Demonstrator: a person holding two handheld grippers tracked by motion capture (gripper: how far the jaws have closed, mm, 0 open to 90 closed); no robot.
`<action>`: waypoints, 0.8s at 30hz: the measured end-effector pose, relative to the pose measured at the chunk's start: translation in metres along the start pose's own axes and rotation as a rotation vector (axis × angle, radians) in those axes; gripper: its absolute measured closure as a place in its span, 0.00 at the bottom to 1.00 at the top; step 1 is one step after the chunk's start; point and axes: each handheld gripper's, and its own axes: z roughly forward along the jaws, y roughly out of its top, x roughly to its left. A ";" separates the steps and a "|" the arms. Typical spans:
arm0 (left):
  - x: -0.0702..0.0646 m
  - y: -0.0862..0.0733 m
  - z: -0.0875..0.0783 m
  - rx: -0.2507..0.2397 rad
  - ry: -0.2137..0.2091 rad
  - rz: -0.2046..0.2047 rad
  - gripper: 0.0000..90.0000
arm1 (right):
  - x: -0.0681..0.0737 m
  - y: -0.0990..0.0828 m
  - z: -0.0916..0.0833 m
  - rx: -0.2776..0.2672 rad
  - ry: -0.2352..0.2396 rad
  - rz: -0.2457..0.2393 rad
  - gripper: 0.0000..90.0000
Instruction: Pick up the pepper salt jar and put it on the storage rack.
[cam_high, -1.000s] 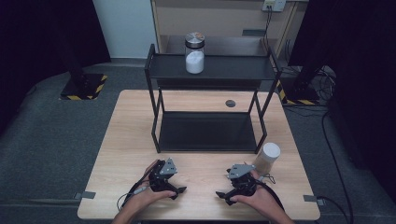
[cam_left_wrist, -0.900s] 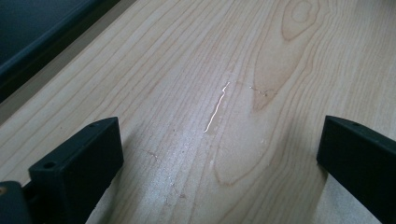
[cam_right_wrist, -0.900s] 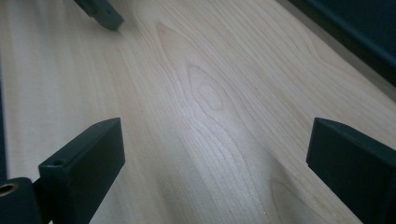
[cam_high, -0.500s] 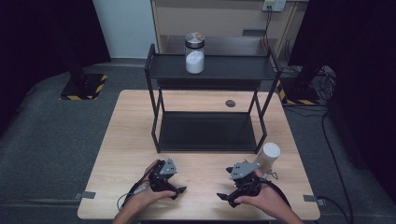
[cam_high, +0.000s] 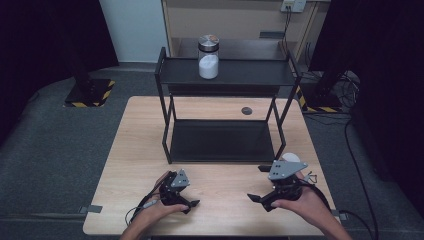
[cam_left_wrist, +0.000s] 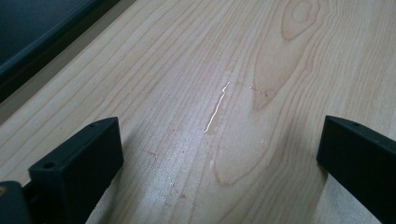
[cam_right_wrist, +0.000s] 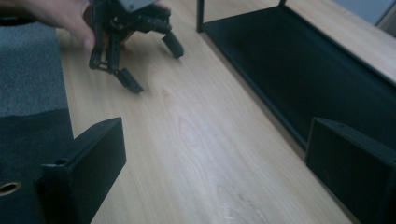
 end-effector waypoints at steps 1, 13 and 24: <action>0.000 0.000 0.000 0.000 0.000 0.000 0.00 | -0.003 0.000 -0.006 -0.009 -0.008 0.004 0.07; 0.000 0.000 0.000 0.000 0.000 0.000 0.00 | -0.024 0.003 -0.045 -0.046 -0.094 0.018 0.07; 0.000 0.000 0.000 -0.001 0.000 -0.001 0.00 | -0.035 -0.004 -0.061 -0.072 -0.133 0.037 0.07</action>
